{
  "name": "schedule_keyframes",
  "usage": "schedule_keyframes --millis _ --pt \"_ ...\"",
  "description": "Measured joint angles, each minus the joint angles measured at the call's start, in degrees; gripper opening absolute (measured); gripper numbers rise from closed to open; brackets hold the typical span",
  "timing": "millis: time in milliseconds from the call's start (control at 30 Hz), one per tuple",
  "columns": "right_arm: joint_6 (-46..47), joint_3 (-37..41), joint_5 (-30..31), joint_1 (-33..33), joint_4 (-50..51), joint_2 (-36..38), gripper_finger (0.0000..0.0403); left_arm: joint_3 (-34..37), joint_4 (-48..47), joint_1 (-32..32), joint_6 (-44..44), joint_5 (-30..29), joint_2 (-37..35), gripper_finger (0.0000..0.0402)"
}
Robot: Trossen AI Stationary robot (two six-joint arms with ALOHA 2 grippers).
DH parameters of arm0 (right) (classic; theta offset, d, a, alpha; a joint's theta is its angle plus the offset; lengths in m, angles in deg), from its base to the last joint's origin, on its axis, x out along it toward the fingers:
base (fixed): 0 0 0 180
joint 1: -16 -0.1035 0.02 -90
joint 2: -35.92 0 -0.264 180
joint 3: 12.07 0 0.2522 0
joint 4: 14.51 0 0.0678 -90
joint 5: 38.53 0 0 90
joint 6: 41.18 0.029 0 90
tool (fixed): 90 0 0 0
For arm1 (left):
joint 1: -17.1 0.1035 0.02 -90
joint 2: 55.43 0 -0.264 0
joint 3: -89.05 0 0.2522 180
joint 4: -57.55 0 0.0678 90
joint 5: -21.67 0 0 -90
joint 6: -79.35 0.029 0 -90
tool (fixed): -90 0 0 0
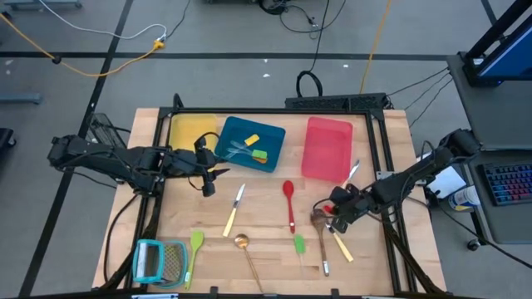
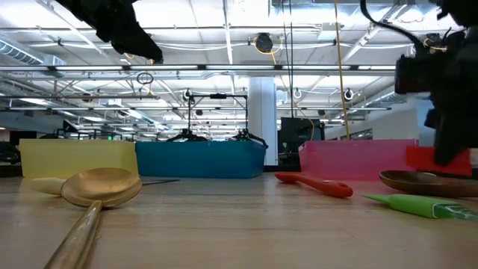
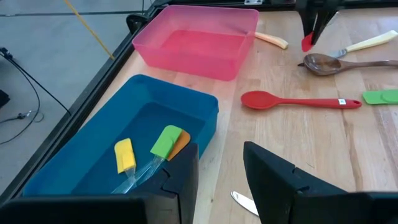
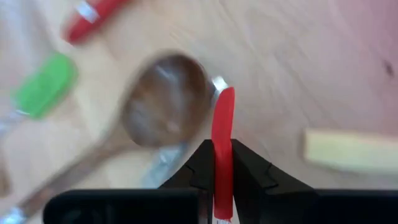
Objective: Pick & Place Kitchen Items
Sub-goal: Put the red spatula into the blue bin
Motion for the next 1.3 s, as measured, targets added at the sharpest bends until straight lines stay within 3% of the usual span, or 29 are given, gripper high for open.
schedule_keyframes --millis 333,700,867,1100,1300 --pt "-15.73 -0.11 4.53 3.15 -13.07 3.53 0.0023 0.0 -0.01 -0.08 -0.99 0.0 0.0 0.0134" --pt "-42.8 -0.2 4.94 14.16 -37.94 3.19 0.0023 0.0 0.0 -2.32 -2.92 -0.02 0.0 0.0134" --pt "-52.55 -0.28 4.65 18.29 -51.16 -0.45 0.0023 0.0 -0.02 -3.36 -5.21 -3.49 0.0 0.0134" --pt "-59.21 -0.68 4.51 22.71 -71.45 -10.63 0.0023 0.0 -0.01 -4.53 -6.51 -7.93 0.0 0.0134" --pt "-60.08 -8.15 4.41 26.25 -73.54 -19.33 0.0023 0.0 -0.03 -5.45 -9.36 -9.44 0.0 0.0134"
